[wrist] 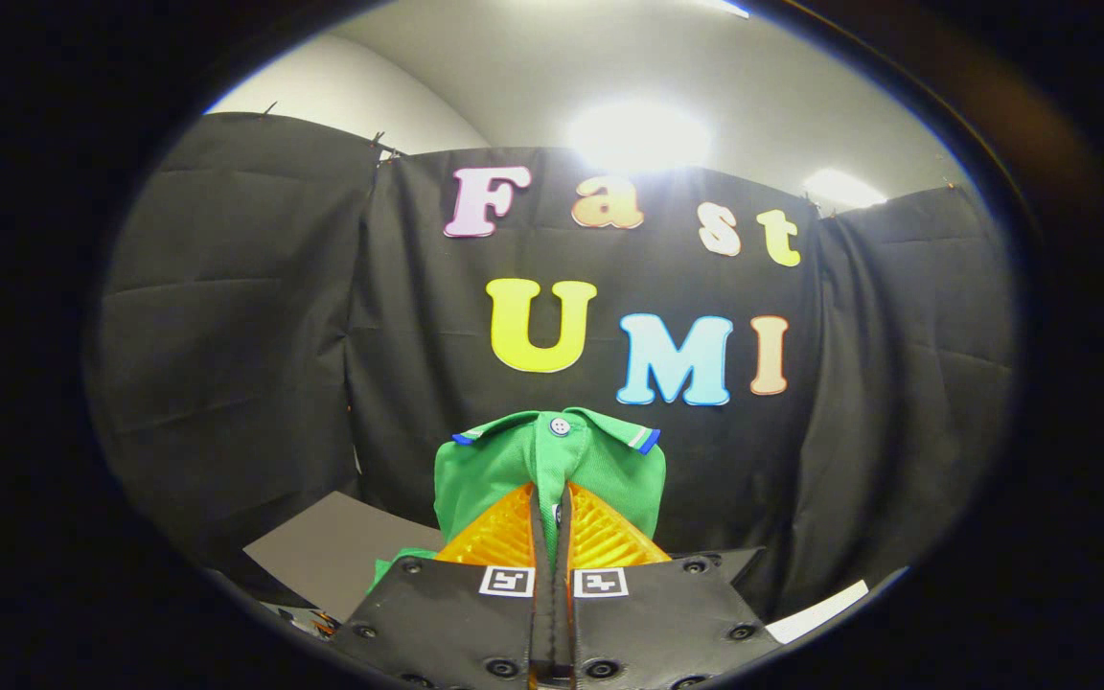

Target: Put the clothes into the washing machine and then close the washing machine lid.

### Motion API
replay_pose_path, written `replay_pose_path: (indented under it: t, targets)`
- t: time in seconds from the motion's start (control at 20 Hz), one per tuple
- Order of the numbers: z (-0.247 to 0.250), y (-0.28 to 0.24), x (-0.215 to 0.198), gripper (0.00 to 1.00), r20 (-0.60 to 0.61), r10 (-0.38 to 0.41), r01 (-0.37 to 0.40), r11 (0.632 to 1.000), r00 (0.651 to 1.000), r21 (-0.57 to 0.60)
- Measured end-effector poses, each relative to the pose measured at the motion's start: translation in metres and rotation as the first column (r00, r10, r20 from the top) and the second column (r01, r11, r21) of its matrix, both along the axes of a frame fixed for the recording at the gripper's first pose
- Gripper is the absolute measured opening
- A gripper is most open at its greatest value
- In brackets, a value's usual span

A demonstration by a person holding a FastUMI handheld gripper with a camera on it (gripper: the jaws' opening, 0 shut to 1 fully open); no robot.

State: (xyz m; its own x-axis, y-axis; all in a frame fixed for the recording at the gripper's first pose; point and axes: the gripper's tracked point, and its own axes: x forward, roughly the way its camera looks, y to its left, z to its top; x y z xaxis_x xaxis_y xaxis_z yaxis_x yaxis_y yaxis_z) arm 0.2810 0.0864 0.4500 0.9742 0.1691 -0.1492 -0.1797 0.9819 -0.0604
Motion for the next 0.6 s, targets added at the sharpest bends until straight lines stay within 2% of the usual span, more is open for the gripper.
replay_pose_path:
  t: [0.35, 0.6]
  targets:
    - [-0.008, -0.072, 0.014, 0.01, 0.005, -0.094, 0.094, 0.996, 0.996, -0.008]
    - [-0.023, -0.112, 0.024, 0.01, -0.011, -0.116, 0.116, 0.993, 0.993, 0.014]
